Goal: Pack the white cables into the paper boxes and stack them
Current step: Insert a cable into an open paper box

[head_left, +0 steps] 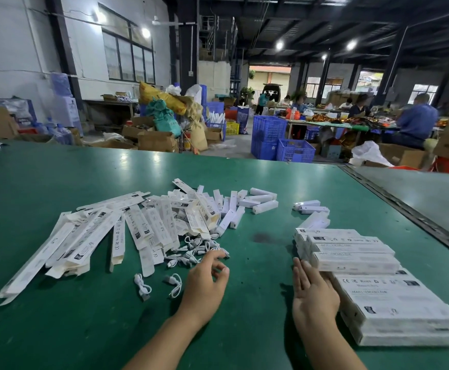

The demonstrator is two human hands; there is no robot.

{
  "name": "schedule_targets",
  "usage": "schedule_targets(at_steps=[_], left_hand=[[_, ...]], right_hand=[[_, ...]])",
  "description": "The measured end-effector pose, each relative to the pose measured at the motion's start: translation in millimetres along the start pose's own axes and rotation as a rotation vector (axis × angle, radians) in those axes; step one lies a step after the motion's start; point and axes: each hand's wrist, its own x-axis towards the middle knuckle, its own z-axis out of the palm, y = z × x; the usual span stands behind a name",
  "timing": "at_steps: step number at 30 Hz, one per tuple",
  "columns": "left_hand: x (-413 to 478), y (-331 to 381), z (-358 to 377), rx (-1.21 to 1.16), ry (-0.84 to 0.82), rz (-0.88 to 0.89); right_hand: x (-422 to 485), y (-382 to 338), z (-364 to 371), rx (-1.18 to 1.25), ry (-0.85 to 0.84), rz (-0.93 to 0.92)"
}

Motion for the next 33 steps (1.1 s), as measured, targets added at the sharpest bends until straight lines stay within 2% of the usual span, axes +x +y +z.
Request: schedule_targets(at_steps=[3,6,9,11,13,17,19,21,24,27,31,33], left_hand=[[16,0,4,0.131,0.041,0.038],[50,1,-1,0.375,0.098,0.024],[87,-3,-11,0.637,0.111,-0.114],[105,-6,-16,0.715,0.087,-0.258],[117,-6,-16,0.723,0.072,-0.372],[129,-6,-14,0.728,0.141,-0.439],[132,-5,-18,0.609,0.207,-0.490],[130,-1,-20,0.379,0.287,-0.516],[110,15,-15,0.170,0.401,-0.373],[73,31,-1,0.076,0.426,-0.062],[16,47,20,0.084,0.316,0.345],[-4,51,27,0.139,0.178,0.521]], right_hand=[[3,7,0,-0.110,0.013,0.047],[3,12,3,-0.236,-0.011,0.016],[3,14,2,-0.314,-0.044,-0.017],[4,15,2,-0.350,-0.076,-0.023],[5,16,2,-0.388,-0.114,-0.037],[5,17,-1,-0.433,-0.154,-0.048],[5,16,-2,-0.434,-0.171,-0.047],[6,16,-3,-0.452,-0.200,-0.051],[5,20,-2,-0.498,-0.285,-0.021],[2,26,2,-0.472,-0.379,0.119],[-4,31,7,-0.430,-0.492,0.312],[-5,29,6,-0.458,-0.589,0.347]])
